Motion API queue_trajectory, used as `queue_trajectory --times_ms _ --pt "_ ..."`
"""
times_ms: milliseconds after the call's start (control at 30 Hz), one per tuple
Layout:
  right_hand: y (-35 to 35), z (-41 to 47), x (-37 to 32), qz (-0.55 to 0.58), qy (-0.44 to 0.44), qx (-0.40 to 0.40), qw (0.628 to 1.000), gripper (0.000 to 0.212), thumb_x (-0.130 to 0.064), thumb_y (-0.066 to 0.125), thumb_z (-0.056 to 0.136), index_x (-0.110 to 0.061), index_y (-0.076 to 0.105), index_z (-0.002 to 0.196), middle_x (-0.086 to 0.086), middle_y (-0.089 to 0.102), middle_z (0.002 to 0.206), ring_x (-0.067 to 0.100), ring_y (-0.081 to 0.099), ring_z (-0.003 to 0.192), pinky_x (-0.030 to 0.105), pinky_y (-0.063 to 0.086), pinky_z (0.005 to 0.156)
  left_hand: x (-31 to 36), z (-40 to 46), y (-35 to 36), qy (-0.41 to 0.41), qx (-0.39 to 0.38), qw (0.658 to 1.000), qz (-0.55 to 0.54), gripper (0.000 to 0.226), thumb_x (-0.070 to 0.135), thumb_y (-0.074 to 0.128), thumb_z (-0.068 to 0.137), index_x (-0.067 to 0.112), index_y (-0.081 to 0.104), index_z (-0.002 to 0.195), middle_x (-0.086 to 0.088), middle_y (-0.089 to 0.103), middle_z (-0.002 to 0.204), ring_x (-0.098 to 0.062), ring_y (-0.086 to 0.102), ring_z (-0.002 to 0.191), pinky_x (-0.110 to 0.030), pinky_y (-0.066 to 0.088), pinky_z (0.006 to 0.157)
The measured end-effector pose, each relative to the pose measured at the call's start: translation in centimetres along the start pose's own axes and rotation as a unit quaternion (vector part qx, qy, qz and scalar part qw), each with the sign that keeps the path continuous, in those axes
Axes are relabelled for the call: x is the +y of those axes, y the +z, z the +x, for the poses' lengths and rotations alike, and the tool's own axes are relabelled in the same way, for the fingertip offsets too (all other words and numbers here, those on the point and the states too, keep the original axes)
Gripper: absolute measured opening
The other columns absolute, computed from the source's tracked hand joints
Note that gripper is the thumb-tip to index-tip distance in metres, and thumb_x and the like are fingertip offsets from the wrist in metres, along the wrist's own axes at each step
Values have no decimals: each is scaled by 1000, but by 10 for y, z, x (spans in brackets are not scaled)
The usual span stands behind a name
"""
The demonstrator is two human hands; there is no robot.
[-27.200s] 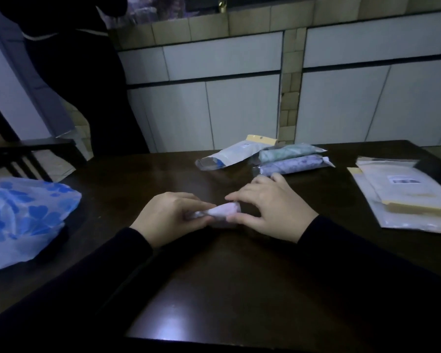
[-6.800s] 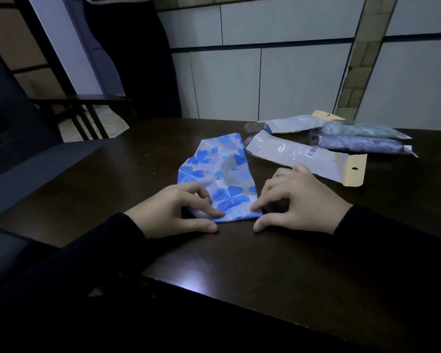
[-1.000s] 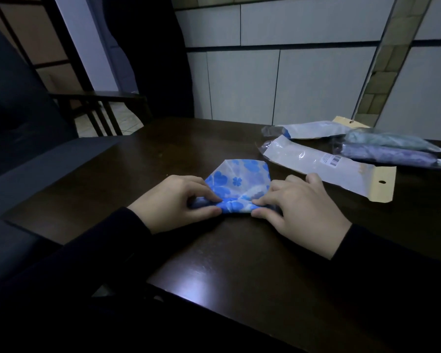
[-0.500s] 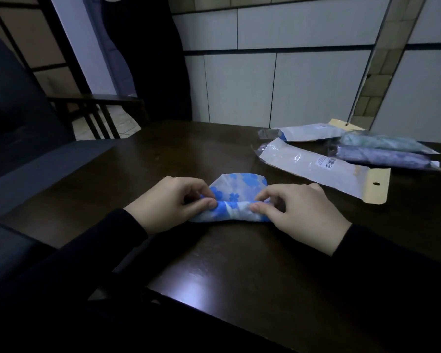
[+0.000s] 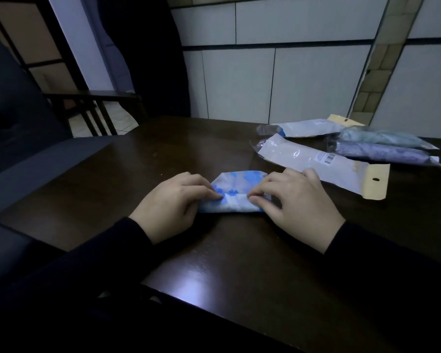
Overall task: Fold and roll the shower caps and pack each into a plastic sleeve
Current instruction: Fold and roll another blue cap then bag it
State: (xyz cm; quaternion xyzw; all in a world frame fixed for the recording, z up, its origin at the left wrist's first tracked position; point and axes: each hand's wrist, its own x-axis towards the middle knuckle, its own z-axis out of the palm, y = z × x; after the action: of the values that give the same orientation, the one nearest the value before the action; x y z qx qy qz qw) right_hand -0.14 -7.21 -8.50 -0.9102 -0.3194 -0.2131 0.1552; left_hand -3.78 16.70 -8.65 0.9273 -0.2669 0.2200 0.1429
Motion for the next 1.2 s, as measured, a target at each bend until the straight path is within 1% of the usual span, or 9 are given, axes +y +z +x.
queue_trajectory --times_ms 167,300,400,533,667,833,967,1100,1200 --pt "-6 1 2 -16 6 -72 997 49 -72 45 79 -45 64 115 -21 51 94 8 46 94 27 14 76 4 1 0 -67 -35 997 -6 40 56 59 80 26 74 102 11 66 93 -9 58 83 -22 45 75" --pt "-7 3 4 -37 12 -85 996 40 -65 44 86 -48 61 119 -19 47 89 9 44 91 27 10 70 1 6 -2 -80 -47 996 -10 30 49 70 81 27 76 101 10 68 93 -11 60 87 -28 49 75" --pt "-7 2 5 -37 14 -89 995 40 -65 42 88 -48 61 118 -17 54 92 11 46 91 29 12 70 0 6 -3 -59 -60 996 -16 41 58 58 83 26 77 99 9 70 94 -10 63 86 -29 53 73" --pt "-11 3 5 -27 9 -104 994 37 -63 43 89 -47 65 113 -22 47 84 6 44 88 29 13 71 -4 5 -8 -40 -79 995 -39 45 59 49 85 25 77 97 9 69 93 -5 63 82 -28 52 68" --pt "-21 6 5 47 33 -159 986 30 -59 48 88 -42 71 95 -20 62 86 3 54 89 28 24 81 -6 7 -13 -51 -105 989 -94 37 57 55 86 27 76 93 11 68 86 -4 64 76 -26 52 66" --pt "-20 12 8 179 137 -231 946 27 -54 61 83 -33 76 87 -20 66 78 7 59 84 31 44 85 -1 12 -19 -164 -179 956 -163 20 59 55 74 44 67 81 27 66 72 7 60 70 -8 42 63" --pt "-15 7 7 144 163 -179 960 26 -59 61 82 -37 74 83 -19 67 87 5 57 92 34 39 94 -3 17 -15 -163 -173 960 -151 10 48 62 81 40 68 81 12 61 85 4 57 75 -10 40 67" --pt "-8 0 2 48 104 -62 992 19 -59 55 85 -42 63 89 -19 56 90 2 46 89 28 22 80 -4 16 -8 -135 -115 979 -95 17 34 69 86 27 71 101 8 55 87 -4 54 73 -13 41 68" --pt "-8 -1 0 9 55 -25 998 16 -55 56 86 -42 65 91 -22 52 92 1 38 88 27 15 77 -1 14 -8 -81 -63 991 -85 14 25 72 86 25 71 99 9 56 93 -5 55 84 -16 45 72"
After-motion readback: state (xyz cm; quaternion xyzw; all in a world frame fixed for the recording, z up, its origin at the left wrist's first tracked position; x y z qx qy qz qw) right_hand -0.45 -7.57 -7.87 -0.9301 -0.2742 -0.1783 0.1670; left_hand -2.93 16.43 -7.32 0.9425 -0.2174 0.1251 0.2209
